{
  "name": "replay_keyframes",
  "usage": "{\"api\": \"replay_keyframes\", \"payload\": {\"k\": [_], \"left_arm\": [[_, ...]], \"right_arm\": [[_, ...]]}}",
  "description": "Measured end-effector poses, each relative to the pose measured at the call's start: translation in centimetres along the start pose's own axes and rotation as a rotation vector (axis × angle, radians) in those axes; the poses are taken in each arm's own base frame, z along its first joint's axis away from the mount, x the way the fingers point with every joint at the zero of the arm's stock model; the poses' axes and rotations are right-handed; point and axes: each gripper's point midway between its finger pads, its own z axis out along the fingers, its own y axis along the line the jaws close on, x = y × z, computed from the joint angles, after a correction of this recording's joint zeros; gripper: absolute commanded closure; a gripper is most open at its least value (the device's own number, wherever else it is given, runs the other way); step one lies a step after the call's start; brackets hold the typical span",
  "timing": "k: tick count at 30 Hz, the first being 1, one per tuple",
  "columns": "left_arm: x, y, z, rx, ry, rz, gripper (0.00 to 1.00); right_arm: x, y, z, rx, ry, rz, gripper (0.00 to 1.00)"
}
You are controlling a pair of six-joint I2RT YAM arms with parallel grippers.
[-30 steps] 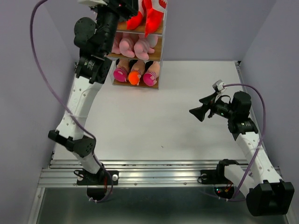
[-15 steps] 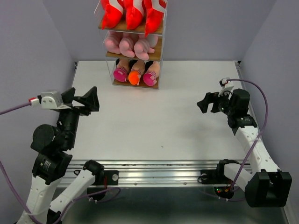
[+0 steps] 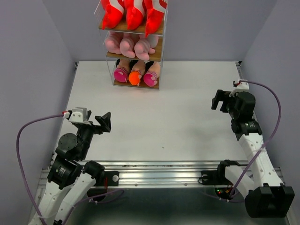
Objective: Place and organize the stuffed toys onto the shelf
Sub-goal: Place the stuffed toy onto shelf
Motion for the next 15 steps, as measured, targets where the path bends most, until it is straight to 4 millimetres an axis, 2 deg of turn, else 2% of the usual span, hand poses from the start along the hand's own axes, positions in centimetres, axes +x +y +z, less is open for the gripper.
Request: {"api": "replay_keyframes", "payload": {"k": [3,4,7,15], "left_arm": [[0.6,-0.2,-0.1,0.019,0.008,0.000,0.01],[0.7,-0.3,-0.1,0.023,0.007,-0.002,0.01],[0.2,-0.4,-0.8,0.043,-0.023,-0.012,0.01],[-2.8,0.4,-4.2,0.049,-0.201,-0.083,0.01]], "right_arm": [[1.5,-0.6,-0.3,0.027,0.001,0.007,0.00],[2.6,-0.8,-0.3,0.033,0.012,0.011,0.00],[4.6,-1.3,-0.2,0.057,0.052,0.020,0.00],[3.6,-1.8,-0.8,0.089,0.006,0.037,0.00]]}}
